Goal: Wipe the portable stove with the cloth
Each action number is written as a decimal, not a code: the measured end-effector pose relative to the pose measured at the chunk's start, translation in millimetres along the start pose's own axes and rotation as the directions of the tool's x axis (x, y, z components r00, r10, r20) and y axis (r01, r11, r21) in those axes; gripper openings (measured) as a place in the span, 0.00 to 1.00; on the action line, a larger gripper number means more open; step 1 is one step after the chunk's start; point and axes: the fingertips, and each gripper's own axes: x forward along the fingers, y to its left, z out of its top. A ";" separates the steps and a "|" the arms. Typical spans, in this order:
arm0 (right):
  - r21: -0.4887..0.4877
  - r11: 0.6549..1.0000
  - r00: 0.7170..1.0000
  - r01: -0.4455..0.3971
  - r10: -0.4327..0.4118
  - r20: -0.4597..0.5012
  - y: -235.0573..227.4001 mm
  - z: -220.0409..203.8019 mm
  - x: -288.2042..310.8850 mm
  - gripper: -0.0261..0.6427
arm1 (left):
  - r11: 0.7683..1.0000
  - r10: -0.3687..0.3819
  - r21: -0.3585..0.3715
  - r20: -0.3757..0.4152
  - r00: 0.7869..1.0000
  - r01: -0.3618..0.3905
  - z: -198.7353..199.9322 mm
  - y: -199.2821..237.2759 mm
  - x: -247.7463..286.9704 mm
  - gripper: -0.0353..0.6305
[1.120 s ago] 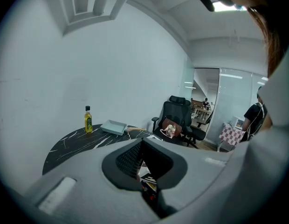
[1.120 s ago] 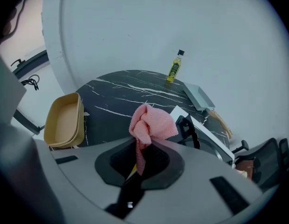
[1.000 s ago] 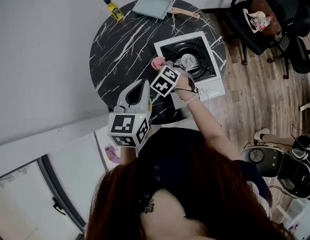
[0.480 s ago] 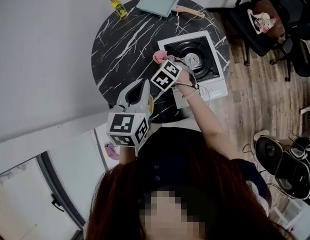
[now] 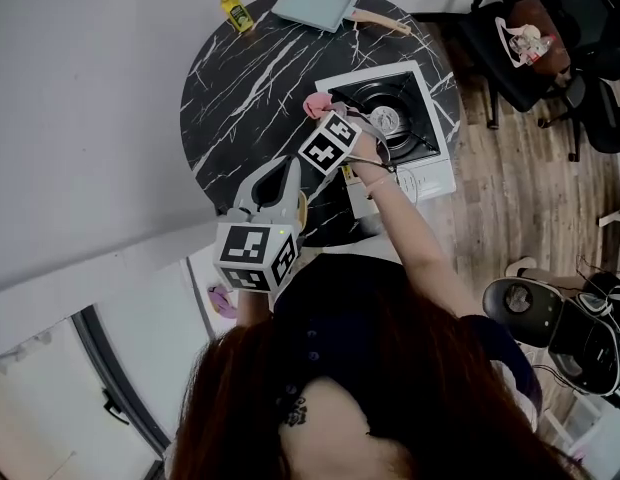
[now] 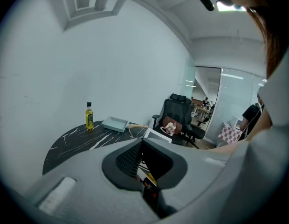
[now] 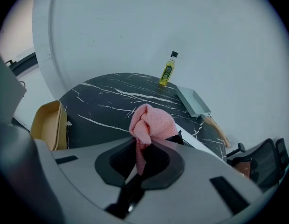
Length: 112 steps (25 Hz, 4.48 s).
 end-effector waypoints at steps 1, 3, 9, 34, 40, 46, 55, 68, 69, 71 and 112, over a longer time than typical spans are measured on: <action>0.001 1.000 1.000 0.001 -0.001 0.000 -0.7 0.5 0.6 0.09 | 1.000 -0.001 0.000 0.000 1.000 0.001 -0.1 0.3 0.3 0.07; 0.002 1.000 1.000 0.003 -0.003 -0.001 -3.0 1.8 2.3 0.09 | 1.000 -0.004 0.001 -0.002 1.000 0.004 0.0 1.1 1.7 0.07; -0.003 1.000 1.000 0.011 -0.011 -0.007 -9.5 8.2 8.4 0.09 | 1.000 -0.005 -0.008 -0.005 1.000 0.005 -0.7 7.7 5.7 0.07; 0.020 0.998 0.998 0.068 -0.068 0.005 -33.1 30.1 27.9 0.09 | 0.999 -0.023 -0.032 -0.015 1.000 0.022 -0.3 24.4 24.0 0.07; 0.010 0.997 0.997 0.080 -0.080 0.002 -36.3 33.3 30.7 0.09 | 0.999 -0.030 -0.029 -0.010 0.999 0.030 1.0 23.5 25.7 0.07; -0.001 0.996 0.996 0.091 -0.091 -0.005 -38.7 37.2 32.9 0.09 | 0.999 -0.033 -0.027 -0.012 0.999 0.032 1.8 23.0 25.6 0.07; 0.011 0.995 0.995 0.095 -0.095 -0.016 -43.8 42.8 36.7 0.09 | 0.999 -0.032 -0.020 -0.004 0.999 0.032 3.5 22.5 23.7 0.07; 0.057 0.992 0.994 0.108 -0.109 0.012 -50.6 50.2 38.7 0.09 | 0.999 -0.025 -0.020 0.007 1.000 0.025 4.1 26.6 21.2 0.07; 0.065 0.991 0.993 0.113 -0.115 0.029 -52.5 51.9 36.3 0.09 | 0.999 -0.026 -0.019 0.009 1.000 0.026 4.6 26.9 21.5 0.07; 0.076 0.988 0.988 0.133 -0.139 0.072 -58.5 57.4 28.4 0.09 | 0.999 -0.028 -0.018 0.013 1.000 0.029 5.9 26.9 22.3 0.07; 0.413 0.907 0.797 0.089 -0.313 0.517 -51.6 33.8 -218.3 0.09 | 0.999 0.004 0.047 0.186 0.983 -0.012 29.3 -35.7 -37.9 0.07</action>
